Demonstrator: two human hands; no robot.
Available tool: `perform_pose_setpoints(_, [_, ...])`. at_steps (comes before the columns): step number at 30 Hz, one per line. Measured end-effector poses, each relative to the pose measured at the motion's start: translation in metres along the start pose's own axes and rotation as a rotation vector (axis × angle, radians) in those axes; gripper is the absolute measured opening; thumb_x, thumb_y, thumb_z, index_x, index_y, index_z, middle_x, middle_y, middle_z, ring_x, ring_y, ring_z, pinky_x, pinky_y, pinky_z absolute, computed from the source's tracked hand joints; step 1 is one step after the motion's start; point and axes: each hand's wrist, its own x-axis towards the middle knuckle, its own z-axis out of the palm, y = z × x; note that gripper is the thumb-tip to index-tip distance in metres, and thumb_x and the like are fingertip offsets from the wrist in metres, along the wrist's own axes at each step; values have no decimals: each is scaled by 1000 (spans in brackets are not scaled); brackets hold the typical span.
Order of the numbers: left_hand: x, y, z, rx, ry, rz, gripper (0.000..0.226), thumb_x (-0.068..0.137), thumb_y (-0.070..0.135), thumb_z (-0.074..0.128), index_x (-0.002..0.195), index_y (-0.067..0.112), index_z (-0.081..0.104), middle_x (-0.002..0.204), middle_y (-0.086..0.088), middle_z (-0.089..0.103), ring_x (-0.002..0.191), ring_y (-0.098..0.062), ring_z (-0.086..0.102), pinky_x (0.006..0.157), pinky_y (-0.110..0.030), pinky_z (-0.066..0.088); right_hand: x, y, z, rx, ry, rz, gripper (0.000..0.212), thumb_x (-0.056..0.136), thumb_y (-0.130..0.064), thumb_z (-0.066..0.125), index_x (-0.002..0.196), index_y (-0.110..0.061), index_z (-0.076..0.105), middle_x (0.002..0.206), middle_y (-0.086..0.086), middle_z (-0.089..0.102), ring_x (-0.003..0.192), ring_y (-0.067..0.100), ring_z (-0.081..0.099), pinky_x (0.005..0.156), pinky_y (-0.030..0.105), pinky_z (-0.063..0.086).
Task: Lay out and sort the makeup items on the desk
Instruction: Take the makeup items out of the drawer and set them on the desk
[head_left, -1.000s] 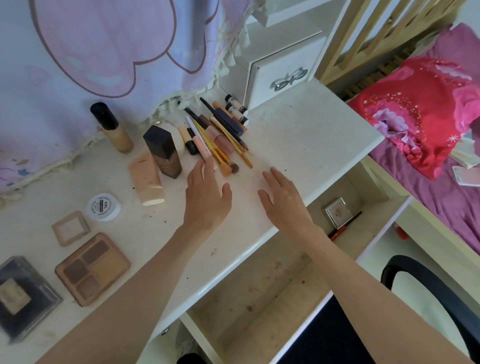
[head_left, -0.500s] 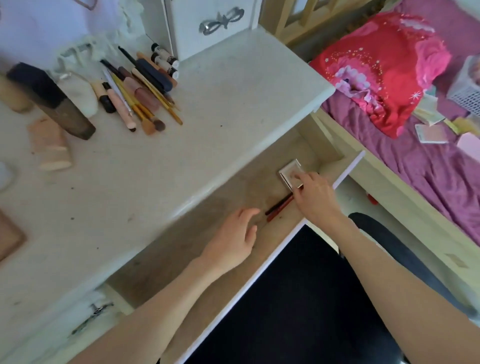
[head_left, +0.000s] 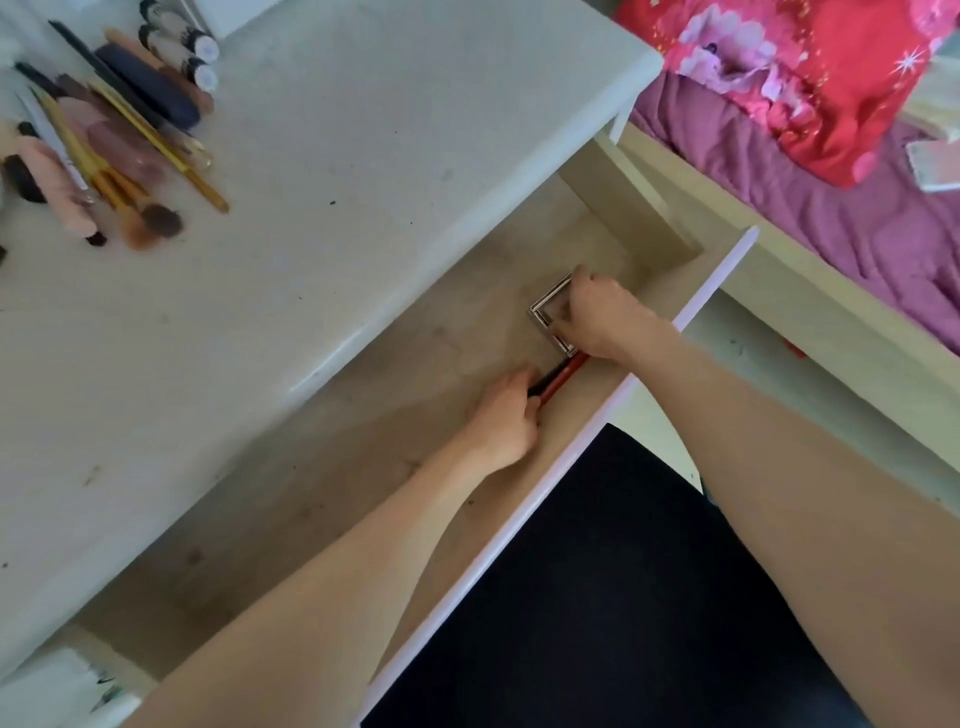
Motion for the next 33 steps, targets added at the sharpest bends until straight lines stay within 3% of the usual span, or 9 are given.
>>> perform_pose_setpoints(3, [9, -4, 9, -12, 1, -30, 32, 96, 17, 39, 127, 14, 47, 131, -11, 49, 122, -29, 43, 103, -41, 35, 9, 1, 7, 52, -2, 36, 57, 86, -20, 64, 125, 5, 32, 130, 25, 44, 118, 39, 49, 85, 38, 40])
perform_pose_setpoints(7, [14, 1, 7, 18, 9, -37, 12, 94, 17, 42, 90, 12, 53, 101, -16, 58, 97, -33, 53, 77, -33, 41, 17, -3, 16, 25, 51, 77, 55, 89, -18, 59, 129, 5, 30, 134, 23, 38, 122, 39, 46, 93, 40, 41])
perform_pose_setpoints(15, [5, 4, -3, 110, -109, -98, 29, 97, 21, 40, 116, 2, 52, 112, -16, 58, 99, -29, 55, 80, -34, 44, 3, -12, 14, -156, 72, -31, 64, 81, -21, 65, 132, -2, 32, 131, 16, 37, 123, 34, 37, 93, 45, 39])
perform_pose_setpoints(19, [-13, 2, -15, 94, -197, -157, 18, 98, 22, 39, 101, 7, 48, 83, -5, 52, 73, -18, 50, 58, -26, 39, -13, -18, 6, -138, 103, -57, 68, 80, -27, 63, 134, -2, 30, 131, 15, 36, 121, 33, 35, 90, 41, 38])
perform_pose_setpoints(23, [-33, 0, -22, 60, -241, -198, 17, 96, 21, 33, 92, 11, 46, 78, -4, 47, 68, -18, 46, 59, -28, 38, -39, -23, 0, -111, 135, -64, 71, 79, -34, 62, 135, -4, 31, 129, 15, 40, 120, 32, 37, 91, 40, 37])
perform_pose_setpoints(25, [-48, 1, -28, 22, -198, -199, 15, 97, 18, 31, 87, 14, 41, 73, -2, 42, 62, -15, 40, 54, -25, 33, -56, -26, -5, -53, 159, -53, 67, 79, -35, 59, 134, -7, 34, 128, 14, 42, 119, 32, 38, 92, 39, 37])
perform_pose_setpoints(27, [-62, 3, -39, -77, -165, -206, 13, 99, 19, 30, 99, 15, 42, 77, -4, 47, 64, -14, 42, 54, -24, 34, -74, -31, -13, 54, 200, -33, 62, 78, -37, 58, 130, -10, 38, 125, 12, 43, 117, 31, 39, 93, 39, 38])
perform_pose_setpoints(30, [-84, 1, -53, -225, -143, -201, 20, 99, 18, 30, 116, 16, 40, 97, -12, 56, 79, -19, 51, 67, -32, 42, -100, -38, -23, 286, 226, 11, 60, 82, -38, 57, 132, -12, 38, 124, 10, 44, 117, 28, 39, 94, 35, 36])
perform_pose_setpoints(33, [-108, -7, -64, -341, -112, -152, 20, 99, 13, 31, 114, 19, 42, 89, -7, 53, 78, -20, 49, 74, -35, 44, -125, -52, -25, 628, 231, 54, 34, 84, -36, 56, 110, -14, 52, 104, 4, 55, 95, 21, 51, 71, 26, 41])
